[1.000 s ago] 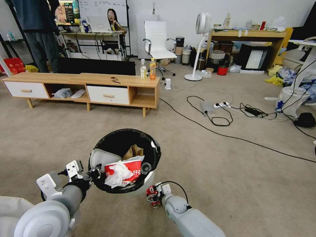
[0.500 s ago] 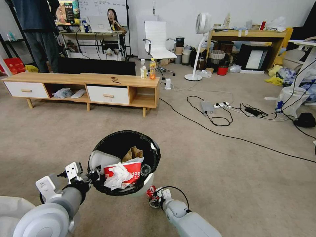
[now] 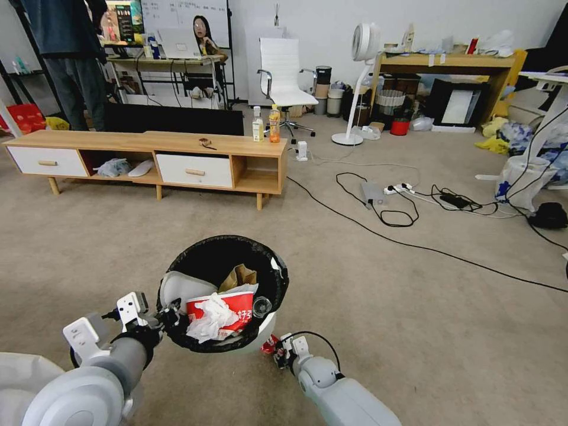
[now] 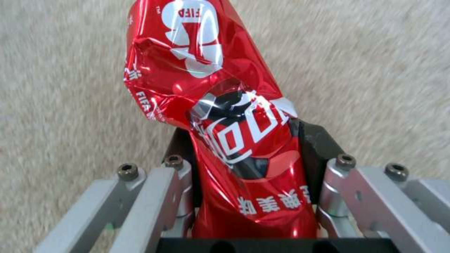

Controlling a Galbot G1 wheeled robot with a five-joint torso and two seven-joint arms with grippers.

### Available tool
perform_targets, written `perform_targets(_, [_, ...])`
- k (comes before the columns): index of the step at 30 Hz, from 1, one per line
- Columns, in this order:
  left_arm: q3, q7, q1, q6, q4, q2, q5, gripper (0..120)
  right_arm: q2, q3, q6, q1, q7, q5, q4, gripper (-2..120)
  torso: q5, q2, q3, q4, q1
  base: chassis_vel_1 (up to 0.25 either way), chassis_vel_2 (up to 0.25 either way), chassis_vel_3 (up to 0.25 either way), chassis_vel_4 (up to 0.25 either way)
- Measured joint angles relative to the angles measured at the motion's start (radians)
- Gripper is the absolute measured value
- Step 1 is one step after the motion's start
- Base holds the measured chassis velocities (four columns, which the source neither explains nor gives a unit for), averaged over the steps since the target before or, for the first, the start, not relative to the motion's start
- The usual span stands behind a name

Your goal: Pick up the trash bin and place the garbage on the floor into it.

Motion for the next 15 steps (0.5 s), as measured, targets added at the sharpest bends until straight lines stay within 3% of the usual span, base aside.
perform_targets(7, [-0.007,0.001,-0.002,0.000,0.003,0.007,-0.003,4,-0.063,0.058,0.000,0.008,0.015,0.008,0.125,35,0.0002,0.000,0.000,0.0002,0.000,0.000,0.000,0.000,0.000])
perform_targets(15, [-0.011,0.002,-0.015,0.000,0.012,0.015,-0.014,4,-0.134,0.155,0.060,0.003,0.043,-0.009,0.239,35,0.0001,0.000,0.000,-0.0001,0.000,0.000,0.000,0.000,0.000])
